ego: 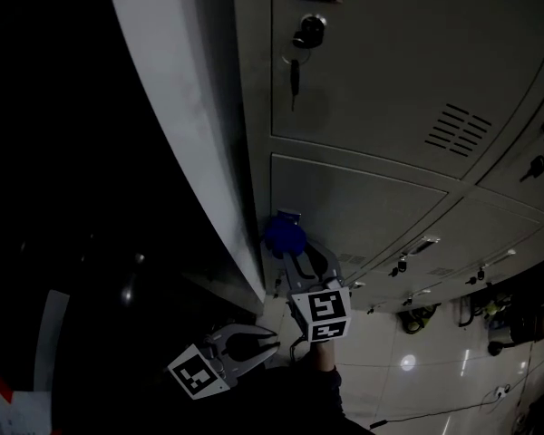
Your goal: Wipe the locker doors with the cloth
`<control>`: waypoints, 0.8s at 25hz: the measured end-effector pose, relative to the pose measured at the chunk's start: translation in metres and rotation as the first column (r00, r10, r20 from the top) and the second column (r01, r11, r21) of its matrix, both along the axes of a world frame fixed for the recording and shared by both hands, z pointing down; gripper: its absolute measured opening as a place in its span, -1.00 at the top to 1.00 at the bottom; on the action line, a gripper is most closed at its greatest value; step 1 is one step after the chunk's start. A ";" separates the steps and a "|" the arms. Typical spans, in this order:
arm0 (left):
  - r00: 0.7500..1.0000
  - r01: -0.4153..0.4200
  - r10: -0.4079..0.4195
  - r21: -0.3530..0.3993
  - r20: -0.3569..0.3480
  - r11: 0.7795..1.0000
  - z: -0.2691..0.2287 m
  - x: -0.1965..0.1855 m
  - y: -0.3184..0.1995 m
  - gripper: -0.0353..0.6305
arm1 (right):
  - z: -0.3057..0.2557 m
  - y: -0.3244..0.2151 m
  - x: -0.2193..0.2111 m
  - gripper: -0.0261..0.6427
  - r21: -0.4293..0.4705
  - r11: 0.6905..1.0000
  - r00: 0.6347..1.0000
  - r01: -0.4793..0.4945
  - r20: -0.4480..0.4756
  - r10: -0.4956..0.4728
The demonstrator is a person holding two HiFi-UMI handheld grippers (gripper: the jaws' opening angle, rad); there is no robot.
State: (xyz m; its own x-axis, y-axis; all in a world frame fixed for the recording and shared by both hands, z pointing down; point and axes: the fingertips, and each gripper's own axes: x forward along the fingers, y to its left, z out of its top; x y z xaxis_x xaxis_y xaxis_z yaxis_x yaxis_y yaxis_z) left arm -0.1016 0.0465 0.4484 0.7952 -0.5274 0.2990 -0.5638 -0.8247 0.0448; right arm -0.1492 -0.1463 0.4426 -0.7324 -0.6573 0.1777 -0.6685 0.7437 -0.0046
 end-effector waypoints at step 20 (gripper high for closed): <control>0.996 -0.090 0.090 0.002 -0.015 0.996 -0.008 0.142 -0.020 0.73 | 0.002 -0.024 0.171 0.57 -0.013 0.993 0.992 -0.121 -0.040 0.120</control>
State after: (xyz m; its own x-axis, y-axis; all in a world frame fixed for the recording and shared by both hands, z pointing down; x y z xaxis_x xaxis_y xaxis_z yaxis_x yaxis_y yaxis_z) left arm 0.0406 0.0268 0.4409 0.8437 -0.4542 0.2862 -0.4870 -0.8719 0.0517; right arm 0.0220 -0.1703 0.4441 -0.6404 -0.7372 0.2156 -0.7531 0.6578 0.0124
